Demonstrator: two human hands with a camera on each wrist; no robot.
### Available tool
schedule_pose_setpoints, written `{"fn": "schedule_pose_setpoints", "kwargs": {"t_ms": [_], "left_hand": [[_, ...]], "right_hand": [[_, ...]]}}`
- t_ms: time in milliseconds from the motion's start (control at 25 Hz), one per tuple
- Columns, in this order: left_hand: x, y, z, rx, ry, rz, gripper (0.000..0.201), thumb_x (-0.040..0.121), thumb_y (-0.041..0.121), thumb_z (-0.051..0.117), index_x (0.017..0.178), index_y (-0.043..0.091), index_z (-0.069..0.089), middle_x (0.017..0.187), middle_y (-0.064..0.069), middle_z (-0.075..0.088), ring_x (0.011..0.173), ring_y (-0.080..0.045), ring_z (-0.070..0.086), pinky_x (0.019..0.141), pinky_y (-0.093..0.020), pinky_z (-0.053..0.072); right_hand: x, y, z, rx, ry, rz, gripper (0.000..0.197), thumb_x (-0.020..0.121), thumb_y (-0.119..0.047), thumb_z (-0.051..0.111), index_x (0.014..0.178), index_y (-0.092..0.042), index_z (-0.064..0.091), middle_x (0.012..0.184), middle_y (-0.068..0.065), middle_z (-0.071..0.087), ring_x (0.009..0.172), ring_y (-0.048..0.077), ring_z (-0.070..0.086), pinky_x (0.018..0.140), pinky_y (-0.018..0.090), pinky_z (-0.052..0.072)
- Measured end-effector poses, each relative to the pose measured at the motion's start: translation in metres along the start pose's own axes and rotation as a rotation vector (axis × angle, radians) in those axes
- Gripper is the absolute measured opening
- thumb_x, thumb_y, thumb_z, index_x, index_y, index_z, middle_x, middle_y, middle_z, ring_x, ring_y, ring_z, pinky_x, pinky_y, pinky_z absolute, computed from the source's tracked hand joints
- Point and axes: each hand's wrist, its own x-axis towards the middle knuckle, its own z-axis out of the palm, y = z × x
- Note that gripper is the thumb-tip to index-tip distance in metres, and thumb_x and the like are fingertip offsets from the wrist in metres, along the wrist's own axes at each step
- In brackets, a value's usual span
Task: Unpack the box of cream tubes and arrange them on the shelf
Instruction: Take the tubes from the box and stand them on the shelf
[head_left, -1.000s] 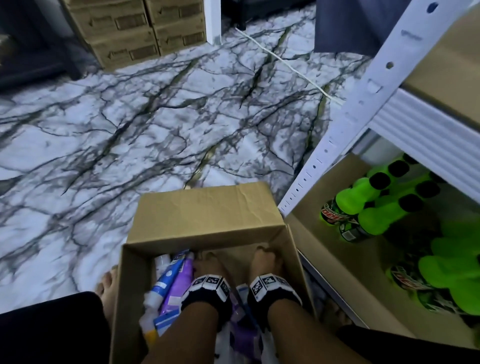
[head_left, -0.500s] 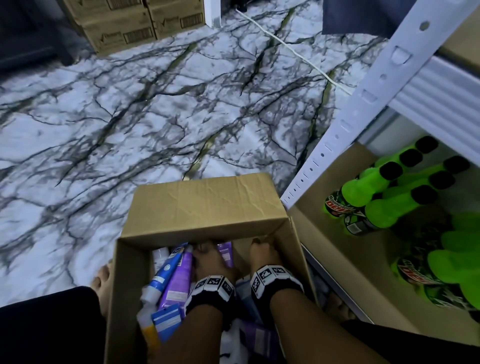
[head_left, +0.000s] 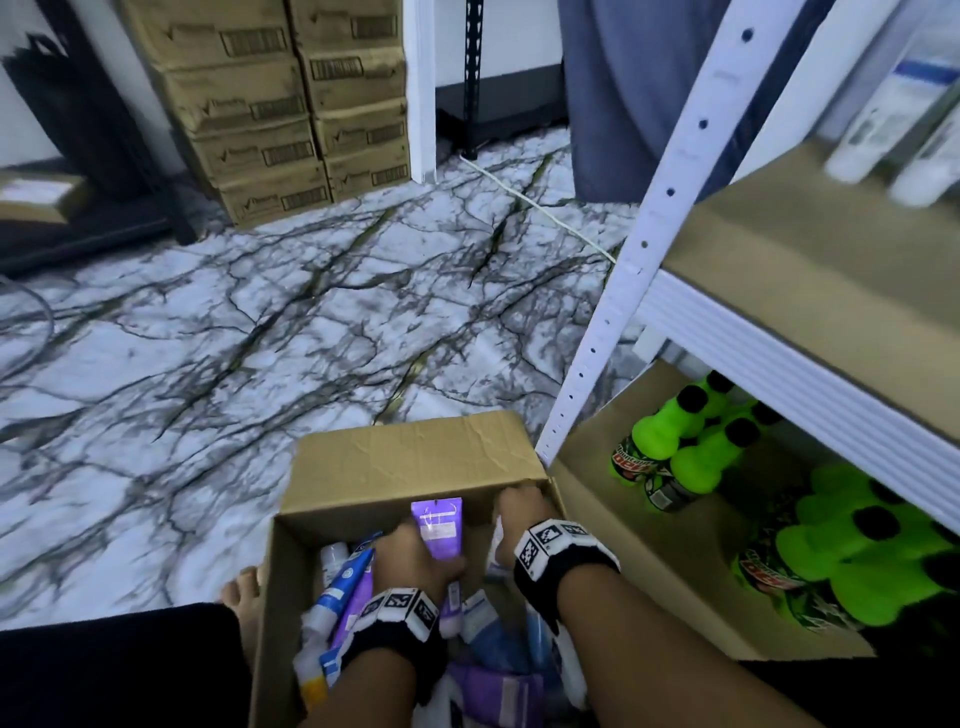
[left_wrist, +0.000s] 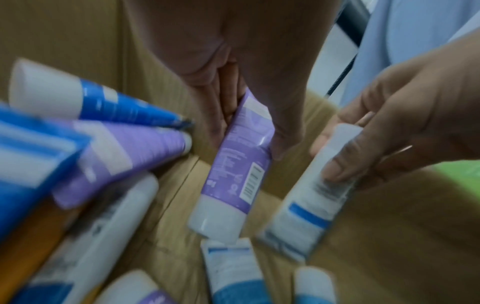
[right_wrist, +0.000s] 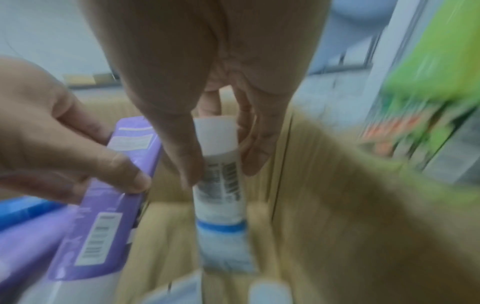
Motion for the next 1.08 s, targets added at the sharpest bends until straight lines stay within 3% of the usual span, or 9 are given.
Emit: {"fn": "schedule_pose_setpoints", "kwargs": {"t_ms": [40, 160, 240, 360, 440, 520, 600, 840, 1080], "left_hand": [[-0.002, 0.004, -0.008, -0.007, 0.02, 0.015, 0.041, 0.063, 0.039, 0.077, 0.093, 0.012, 0.069, 0.096, -0.011, 0.073, 0.095, -0.03, 0.067, 0.072, -0.027, 0.047], [-0.02, 0.024, -0.043, -0.035, 0.093, 0.099, 0.048, 0.06, 0.046, 0.078, 0.095, 0.015, 0.069, 0.096, -0.01, 0.073, 0.097, -0.03, 0.066, 0.076, -0.028, 0.05], [-0.03, 0.04, -0.065, -0.055, 0.131, 0.16, 0.047, 0.059, 0.045, 0.079, 0.096, 0.017, 0.069, 0.095, -0.009, 0.073, 0.094, -0.029, 0.067, 0.076, -0.029, 0.05], [-0.054, 0.072, -0.1, -0.075, 0.192, 0.262, 0.044, 0.059, 0.042, 0.077, 0.095, 0.018, 0.069, 0.091, -0.007, 0.074, 0.09, -0.028, 0.068, 0.07, -0.026, 0.048], [-0.071, 0.097, -0.122, -0.103, 0.236, 0.326, 0.045, 0.056, 0.042, 0.076, 0.094, 0.018, 0.069, 0.087, -0.006, 0.073, 0.086, -0.027, 0.068, 0.068, -0.025, 0.049], [-0.089, 0.123, -0.141, -0.114, 0.258, 0.388, 0.041, 0.058, 0.038, 0.079, 0.09, 0.016, 0.069, 0.085, -0.006, 0.073, 0.083, -0.026, 0.068, 0.068, -0.026, 0.051], [-0.108, 0.149, -0.158, -0.147, 0.276, 0.452, 0.038, 0.057, 0.037, 0.08, 0.087, 0.016, 0.069, 0.082, -0.006, 0.073, 0.079, -0.024, 0.068, 0.068, -0.028, 0.054], [-0.168, 0.222, -0.185, -0.179, 0.347, 0.665, 0.04, 0.058, 0.039, 0.081, 0.09, 0.017, 0.071, 0.083, -0.005, 0.073, 0.083, -0.025, 0.068, 0.067, -0.023, 0.046], [-0.215, 0.303, -0.188, -0.305, 0.264, 0.842, 0.038, 0.052, 0.033, 0.087, 0.082, 0.018, 0.07, 0.074, 0.006, 0.072, 0.071, -0.012, 0.067, 0.066, -0.022, 0.051]], "right_hand": [[-0.007, -0.002, -0.008, 0.01, 0.025, -0.002, 0.035, 0.091, -0.011, 0.057, 0.124, 0.001, 0.058, 0.129, 0.02, 0.054, 0.117, 0.032, 0.056, 0.082, 0.011, 0.047], [-0.044, -0.001, -0.044, 0.006, 0.167, -0.029, 0.043, 0.08, -0.028, 0.071, 0.115, -0.005, 0.059, 0.12, 0.014, 0.056, 0.107, 0.031, 0.063, 0.087, 0.03, 0.055], [-0.066, 0.001, -0.066, 0.033, 0.207, -0.031, 0.046, 0.074, -0.037, 0.074, 0.106, -0.007, 0.062, 0.11, 0.011, 0.061, 0.096, 0.029, 0.066, 0.075, 0.03, 0.056], [-0.104, 0.012, -0.102, 0.14, 0.337, -0.016, 0.031, 0.07, -0.039, 0.074, 0.072, -0.013, 0.057, 0.069, 0.004, 0.06, 0.057, 0.019, 0.056, 0.046, 0.02, 0.04], [-0.132, 0.021, -0.125, 0.26, 0.42, -0.015, 0.029, 0.073, -0.032, 0.072, 0.064, -0.013, 0.052, 0.066, 0.011, 0.06, 0.058, 0.024, 0.058, 0.05, 0.024, 0.046], [-0.159, 0.031, -0.144, 0.387, 0.507, -0.046, 0.019, 0.078, -0.028, 0.071, 0.083, -0.013, 0.061, 0.1, 0.016, 0.069, 0.093, 0.03, 0.066, 0.078, 0.032, 0.053], [-0.183, 0.041, -0.16, 0.477, 0.539, -0.102, 0.034, 0.085, -0.03, 0.067, 0.114, -0.013, 0.063, 0.12, 0.008, 0.064, 0.111, 0.027, 0.06, 0.091, 0.028, 0.046], [-0.24, 0.071, -0.204, 0.776, 0.681, -0.281, 0.01, 0.089, -0.014, 0.063, 0.092, -0.012, 0.072, 0.075, 0.004, 0.066, 0.07, 0.02, 0.059, 0.065, 0.033, 0.048], [-0.278, 0.115, -0.249, 1.107, 0.791, -0.288, 0.022, 0.085, 0.003, 0.066, 0.106, -0.002, 0.068, 0.087, 0.01, 0.07, 0.078, 0.023, 0.065, 0.078, 0.038, 0.053]]}}
